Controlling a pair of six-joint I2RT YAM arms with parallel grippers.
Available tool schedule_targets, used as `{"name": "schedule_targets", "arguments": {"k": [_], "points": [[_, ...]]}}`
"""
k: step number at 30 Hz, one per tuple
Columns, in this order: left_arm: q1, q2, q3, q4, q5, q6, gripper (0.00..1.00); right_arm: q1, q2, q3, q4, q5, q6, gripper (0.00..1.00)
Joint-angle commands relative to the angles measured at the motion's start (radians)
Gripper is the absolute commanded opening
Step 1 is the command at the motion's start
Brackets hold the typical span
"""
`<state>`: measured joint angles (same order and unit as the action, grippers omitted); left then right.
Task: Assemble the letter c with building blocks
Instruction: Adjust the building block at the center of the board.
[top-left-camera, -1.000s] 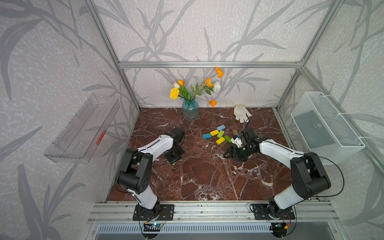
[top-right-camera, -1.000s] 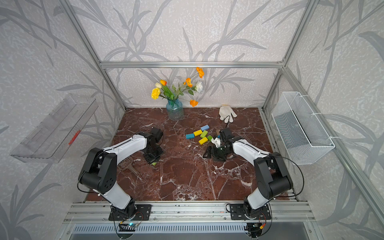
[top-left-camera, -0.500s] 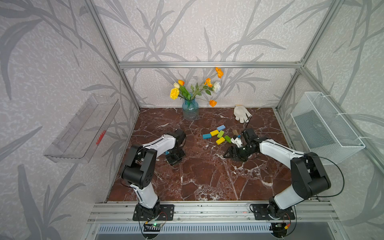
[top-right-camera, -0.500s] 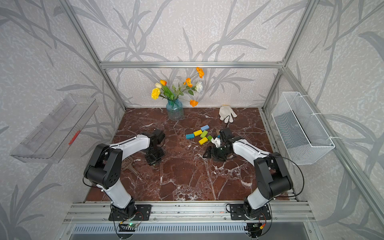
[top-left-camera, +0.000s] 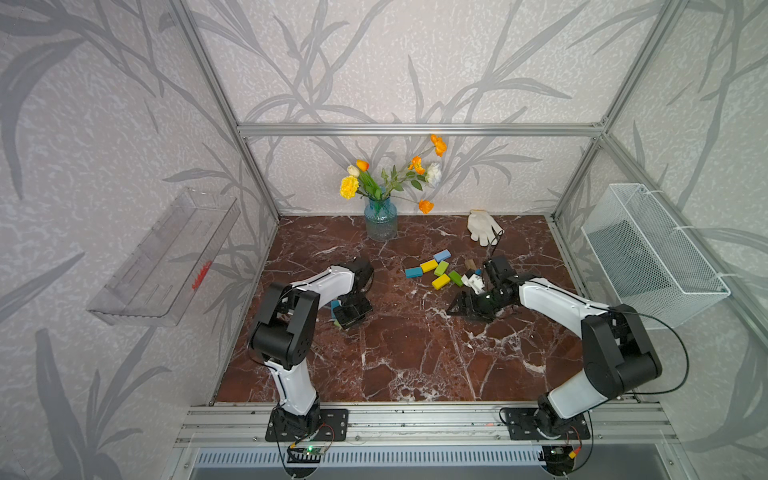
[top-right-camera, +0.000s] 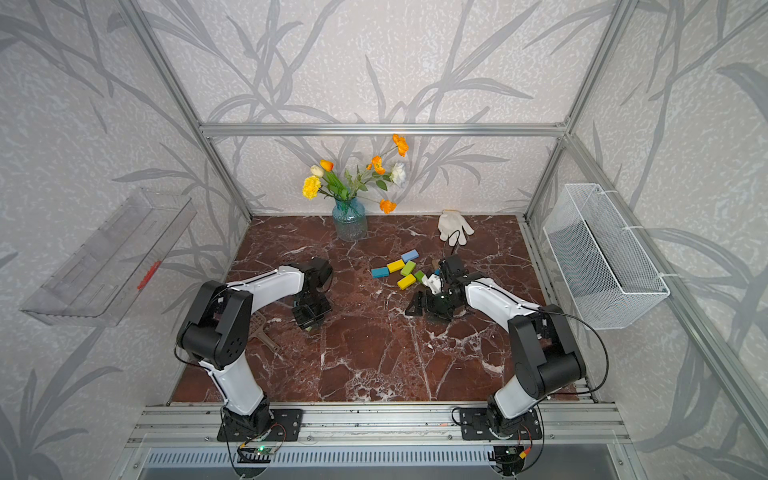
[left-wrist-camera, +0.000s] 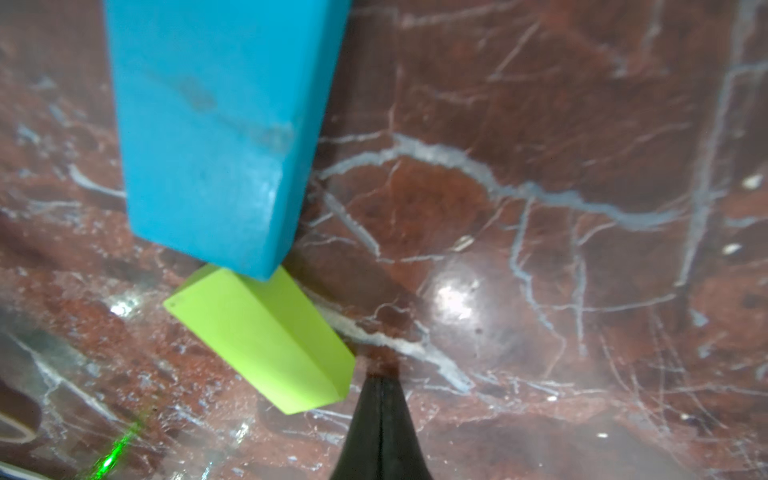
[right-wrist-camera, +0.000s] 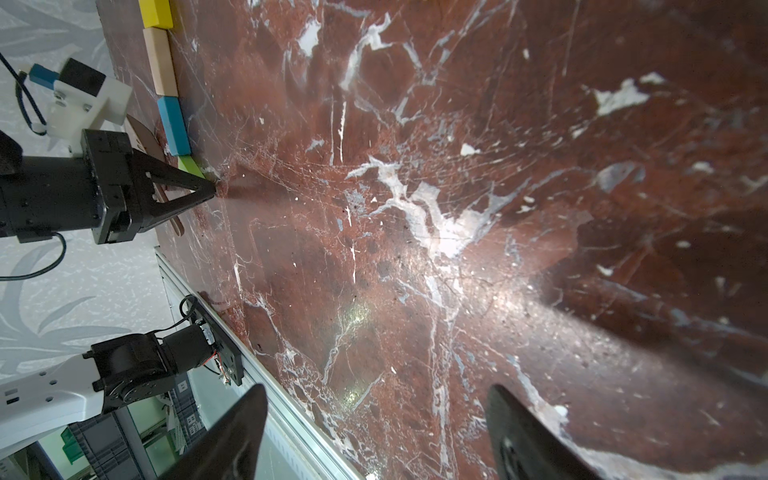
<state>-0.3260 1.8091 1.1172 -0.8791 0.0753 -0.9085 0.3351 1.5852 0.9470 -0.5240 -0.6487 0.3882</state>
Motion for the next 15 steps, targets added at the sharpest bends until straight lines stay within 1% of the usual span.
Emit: {"name": "schedule_targets", "arguments": {"k": [1,15], "points": [[0.015,0.017,0.020,-0.028,-0.018,0.020,0.00,0.007,-0.008,0.019,-0.019,-0.011,-0.011,0.82],[0.047,0.015,0.009,-0.027,-0.023,0.045,0.00,0.006,-0.016,0.017,-0.019,-0.008,-0.004,0.82]]}}
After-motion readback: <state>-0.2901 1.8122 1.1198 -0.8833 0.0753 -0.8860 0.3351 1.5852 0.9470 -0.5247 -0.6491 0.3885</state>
